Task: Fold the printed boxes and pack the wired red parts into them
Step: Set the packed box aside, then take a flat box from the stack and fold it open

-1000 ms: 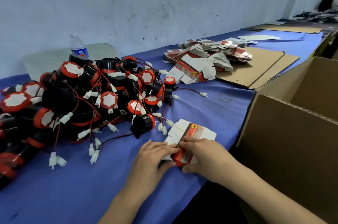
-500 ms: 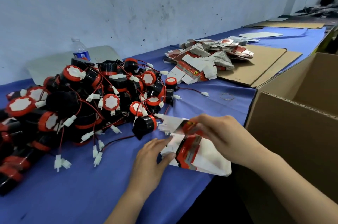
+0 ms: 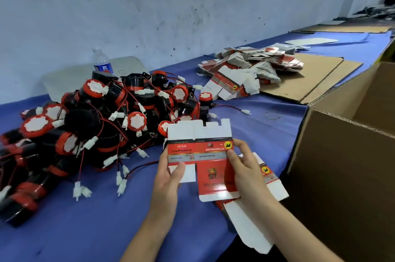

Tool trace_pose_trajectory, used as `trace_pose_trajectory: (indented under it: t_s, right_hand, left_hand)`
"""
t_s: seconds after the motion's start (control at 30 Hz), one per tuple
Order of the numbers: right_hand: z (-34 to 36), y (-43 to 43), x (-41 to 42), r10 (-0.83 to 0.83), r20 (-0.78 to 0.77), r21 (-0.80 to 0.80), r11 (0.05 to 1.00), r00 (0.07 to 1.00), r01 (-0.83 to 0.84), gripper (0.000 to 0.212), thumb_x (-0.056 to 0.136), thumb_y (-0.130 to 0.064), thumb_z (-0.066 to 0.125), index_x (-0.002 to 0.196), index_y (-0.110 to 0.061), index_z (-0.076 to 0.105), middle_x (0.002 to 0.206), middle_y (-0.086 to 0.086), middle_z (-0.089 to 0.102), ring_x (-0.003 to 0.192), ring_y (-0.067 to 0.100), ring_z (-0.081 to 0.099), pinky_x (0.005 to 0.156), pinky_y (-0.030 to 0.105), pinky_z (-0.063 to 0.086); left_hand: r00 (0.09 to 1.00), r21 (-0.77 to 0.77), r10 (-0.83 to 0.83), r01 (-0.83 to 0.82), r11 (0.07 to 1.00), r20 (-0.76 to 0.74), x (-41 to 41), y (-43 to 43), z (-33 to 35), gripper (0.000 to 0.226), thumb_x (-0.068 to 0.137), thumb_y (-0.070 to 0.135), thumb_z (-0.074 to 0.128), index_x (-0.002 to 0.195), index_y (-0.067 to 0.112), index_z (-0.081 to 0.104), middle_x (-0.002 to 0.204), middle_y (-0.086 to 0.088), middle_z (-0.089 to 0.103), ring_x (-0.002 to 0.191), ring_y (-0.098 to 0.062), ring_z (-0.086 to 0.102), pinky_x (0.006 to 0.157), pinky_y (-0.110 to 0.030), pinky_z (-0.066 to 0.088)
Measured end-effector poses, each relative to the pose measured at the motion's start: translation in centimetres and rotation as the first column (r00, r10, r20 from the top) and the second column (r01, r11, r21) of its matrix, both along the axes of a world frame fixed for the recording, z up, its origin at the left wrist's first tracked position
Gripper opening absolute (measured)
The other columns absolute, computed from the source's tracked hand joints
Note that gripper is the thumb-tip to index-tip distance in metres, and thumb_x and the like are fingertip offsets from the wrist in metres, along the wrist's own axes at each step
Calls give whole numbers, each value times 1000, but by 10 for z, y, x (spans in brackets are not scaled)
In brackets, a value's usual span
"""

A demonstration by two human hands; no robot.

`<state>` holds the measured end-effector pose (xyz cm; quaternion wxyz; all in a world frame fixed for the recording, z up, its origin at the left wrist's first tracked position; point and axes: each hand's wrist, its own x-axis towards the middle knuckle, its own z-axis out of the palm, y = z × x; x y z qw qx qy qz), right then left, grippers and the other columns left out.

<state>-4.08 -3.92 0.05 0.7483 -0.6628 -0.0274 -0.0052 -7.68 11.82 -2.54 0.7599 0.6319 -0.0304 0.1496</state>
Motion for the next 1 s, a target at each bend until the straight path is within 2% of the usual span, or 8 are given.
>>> trace_pose_trajectory:
  t_s: [0.13, 0.3, 0.47, 0.57, 0.67, 0.73, 0.87, 1.0]
  right_hand:
    - [-11, 9, 4, -5, 134, -206, 978, 991, 33, 28, 97, -14, 53, 122, -27, 51, 96, -2, 72, 91, 15, 68, 87, 40, 53]
    - [-18, 11, 10, 148, 211, -361, 930, 966, -63, 37, 90, -25, 64, 124, -36, 52, 99, -17, 72, 90, 0, 67, 81, 26, 54]
    - [-10, 13, 28, 241, 276, -473, 877, 930, -87, 28, 91, -30, 63, 111, -47, 52, 88, -10, 72, 79, 2, 67, 69, 23, 51]
    - [-2, 16, 35, 234, 278, -470, 879, 931, -81, 52, 87, -38, 66, 134, -35, 44, 106, -9, 67, 89, 4, 65, 79, 31, 54]
    - [9, 33, 21, 161, 331, -403, 915, 930, -14, 93, 72, -61, 70, 144, -50, 13, 123, -39, 47, 108, -14, 51, 87, 7, 43]
    - [14, 48, 11, 155, 333, -387, 922, 930, -15, 111, 61, -72, 67, 142, -55, -7, 139, -31, 38, 125, -12, 40, 101, 11, 36]
    - [18, 61, 1, 98, 294, -277, 961, 951, -13, 124, 54, -70, 72, 144, -52, -11, 148, -14, 34, 136, 6, 36, 111, 38, 36]
    - [15, 62, -6, 87, 315, -213, 977, 945, -19, 116, 54, -61, 76, 137, -63, -4, 143, -19, 33, 131, -1, 38, 106, 22, 38]
  left_hand:
    - [997, 47, 76, -76, 996, 4, 2, 3, -3, 46, 95, -2, 51, 128, 30, 50, 113, -1, 70, 104, -22, 67, 75, -33, 58]
    - [979, -66, 205, -205, 976, -14, 6, 13, -3, 42, 95, 2, 52, 127, 30, 54, 112, 1, 70, 104, -19, 67, 71, -29, 58]
    - [961, -199, 275, -275, 941, -27, 8, 21, -2, 40, 96, 1, 51, 127, 25, 56, 116, -2, 67, 109, -21, 64, 75, -29, 57]
    - [961, -235, 276, -275, 932, -29, 8, 22, 2, 40, 95, -1, 51, 122, 27, 58, 112, 1, 68, 108, -20, 65, 73, -27, 56]
    - [970, -250, 244, -237, 939, -3, 7, 19, 9, 42, 93, -3, 52, 128, 21, 56, 114, -1, 69, 111, -21, 64, 76, -27, 57]
    - [984, -257, 178, -166, 952, 23, 4, 17, 13, 43, 90, 3, 54, 130, 18, 55, 119, -4, 68, 113, -23, 63, 82, -31, 57]
    - [998, -413, -33, 49, 909, 46, -6, 15, 26, 44, 94, 35, 43, 134, 21, 54, 131, -11, 61, 121, -31, 57, 91, -41, 54]
    - [997, -399, -67, 79, 914, 45, -9, 14, 32, 56, 95, 49, 35, 140, 18, 47, 135, -13, 57, 125, -33, 54, 101, -45, 47]
